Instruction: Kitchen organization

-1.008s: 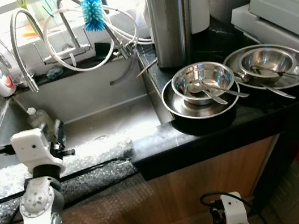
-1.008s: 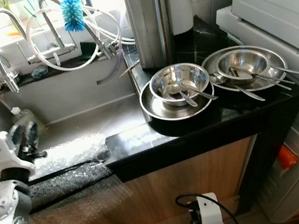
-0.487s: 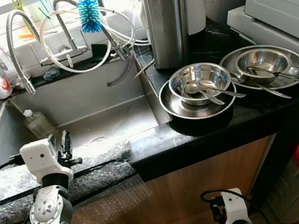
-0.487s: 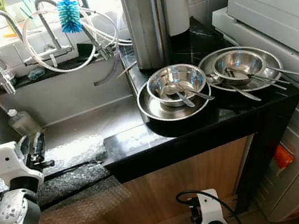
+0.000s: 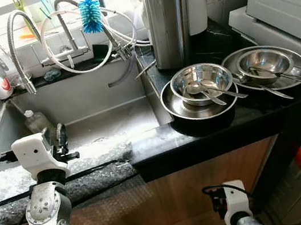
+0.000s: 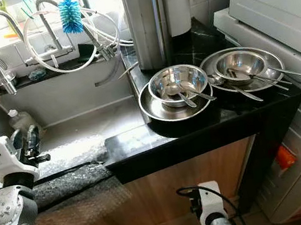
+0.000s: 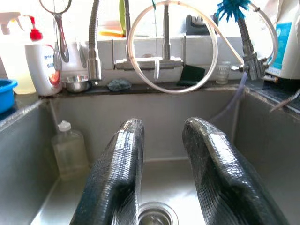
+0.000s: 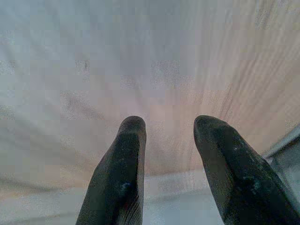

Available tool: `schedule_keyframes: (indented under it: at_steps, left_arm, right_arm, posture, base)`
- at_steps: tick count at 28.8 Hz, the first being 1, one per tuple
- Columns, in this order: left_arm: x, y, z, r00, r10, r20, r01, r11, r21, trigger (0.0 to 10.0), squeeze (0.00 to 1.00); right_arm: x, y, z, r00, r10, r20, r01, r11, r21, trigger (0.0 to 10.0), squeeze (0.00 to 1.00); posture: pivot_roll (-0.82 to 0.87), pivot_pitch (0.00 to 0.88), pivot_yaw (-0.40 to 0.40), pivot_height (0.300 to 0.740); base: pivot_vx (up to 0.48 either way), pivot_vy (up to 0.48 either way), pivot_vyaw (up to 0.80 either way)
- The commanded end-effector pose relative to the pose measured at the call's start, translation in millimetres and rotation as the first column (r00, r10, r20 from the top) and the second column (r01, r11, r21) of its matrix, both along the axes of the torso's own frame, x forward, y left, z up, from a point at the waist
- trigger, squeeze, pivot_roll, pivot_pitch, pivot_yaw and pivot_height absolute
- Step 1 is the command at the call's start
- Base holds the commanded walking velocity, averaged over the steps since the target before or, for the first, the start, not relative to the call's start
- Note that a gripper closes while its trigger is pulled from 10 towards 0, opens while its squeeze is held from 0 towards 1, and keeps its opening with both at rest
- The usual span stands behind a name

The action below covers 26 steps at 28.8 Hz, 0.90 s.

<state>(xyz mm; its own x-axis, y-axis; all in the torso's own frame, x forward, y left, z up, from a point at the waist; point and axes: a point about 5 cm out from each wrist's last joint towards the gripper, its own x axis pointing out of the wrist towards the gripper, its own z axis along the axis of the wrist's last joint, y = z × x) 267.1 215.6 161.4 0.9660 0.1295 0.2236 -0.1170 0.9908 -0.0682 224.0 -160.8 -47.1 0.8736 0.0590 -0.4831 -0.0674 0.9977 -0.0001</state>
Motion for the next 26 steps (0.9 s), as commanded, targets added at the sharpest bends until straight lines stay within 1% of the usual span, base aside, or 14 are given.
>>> schedule_keyframes:
  at_steps: [1, 5, 8, 11, 13, 14, 18, 19, 23, 24, 26]
  left_arm:
    - [-4.3, 2.4, -0.9, 1.0, 0.01, -0.01, -0.01, 1.0, -0.01, 10.0, 0.0]
    - [-4.9, 2.7, -7.1, 0.999, 0.011, -0.034, -0.011, 1.0, -0.011, 10.0, 0.0]
    - [-3.4, 1.7, -8.2, 0.999, 0.007, -0.04, -0.008, 1.0, -0.014, 10.0, 0.0]
    - [-2.6, 1.0, -8.8, 0.999, 0.003, -0.044, -0.003, 1.0, -0.015, 10.0, 0.0]
    - [-2.1, 0.2, -9.6, 0.999, -0.001, -0.047, 0.0, 1.0, -0.016, 10.0, 0.0]
    - [-1.8, -0.2, -10.3, 0.999, -0.003, -0.05, 0.002, 1.0, -0.016, 10.0, 0.0]
    - [-1.9, -0.5, -10.9, 0.999, -0.005, -0.051, 0.004, 1.0, -0.016, 10.0, 0.0]
    - [-1.9, -0.4, -11.5, 0.999, -0.005, -0.052, 0.004, 1.0, -0.016, 10.0, 0.0]
    - [-1.8, -1.1, -12.7, 0.998, -0.009, -0.054, 0.009, 1.0, -0.014, 10.0, 0.0]
    - [-1.8, -1.1, -12.7, 0.998, -0.009, -0.054, 0.009, 1.0, -0.014, 10.0, 0.0]
    - [-1.4, -2.0, -14.0, 0.998, -0.014, -0.056, 0.014, 1.0, -0.012, 10.0, 0.0]
  right_arm:
    - [10.3, 2.2, 10.7, 0.997, 0.018, 0.075, -0.018, 1.0, -0.009, 10.0, 0.0]
    - [10.6, -0.8, 15.9, 0.992, 0.031, 0.122, -0.026, 0.999, -0.039, 10.0, 0.0]
    - [9.1, -3.8, 18.9, 0.989, 0.018, 0.144, -0.013, 0.999, -0.039, 10.0, 0.0]
    - [6.8, -4.3, 19.8, 0.988, 0.016, 0.152, -0.011, 0.999, -0.036, 10.0, 0.0]
    - [3.1, -6.1, 19.0, 0.989, -0.007, 0.148, 0.011, 1.0, -0.026, 10.0, 0.0]
    - [-0.6, -7.6, 17.7, 0.99, -0.017, 0.138, 0.022, 0.999, -0.034, 10.0, 0.0]
    - [-5.2, -9.5, 17.6, 0.989, -0.017, 0.146, 0.026, 0.998, -0.057, 10.0, 0.0]
    - [-7.5, -11.4, 21.8, 0.986, -0.008, 0.169, 0.022, 0.997, -0.08, 10.0, 0.0]
    - [-12.0, -17.1, 34.3, 0.975, -0.013, 0.221, 0.035, 0.995, -0.097, 10.0, 0.0]
    - [-12.0, -17.1, 34.3, 0.975, -0.013, 0.221, 0.035, 0.995, -0.097, 10.0, 0.0]
    - [-18.2, -21.0, 43.6, 0.968, 0.0, 0.251, 0.031, 0.992, -0.121, 10.0, 0.0]
  posture:
    - [-0.01, 0.0, 0.119, 0.74]
    - [-0.01, 0.0, 0.119, 0.74]
    - [-0.02, 0.0, 0.121, 0.74]
    - [-0.02, 0.0, 0.121, 0.74]
    - [-0.02, 0.0, 0.124, 0.74]
    - [-0.02, 0.0, 0.124, 0.74]
    - [-0.02, 0.0, 0.124, 0.74]
    - [-0.02, 0.0, 0.124, 0.74]
    - [-0.03, 0.0, 0.124, 0.74]
    - [-0.03, 0.0, 0.124, 0.74]
    - [-0.03, 0.0, 0.122, 0.74]
  base:
    - [0.0, 0.0, 0.0]
    - [0.0, 0.0, 0.0]
    - [0.0, 0.0, 0.0]
    - [0.0, 0.0, 0.0]
    - [0.0, 0.0, 0.0]
    - [0.0, 0.0, 0.0]
    - [0.0, 0.0, 0.0]
    - [0.0, 0.0, 0.0]
    - [0.0, 0.0, 0.0]
    - [0.0, 0.0, 0.0]
    - [0.0, 0.0, 0.0]
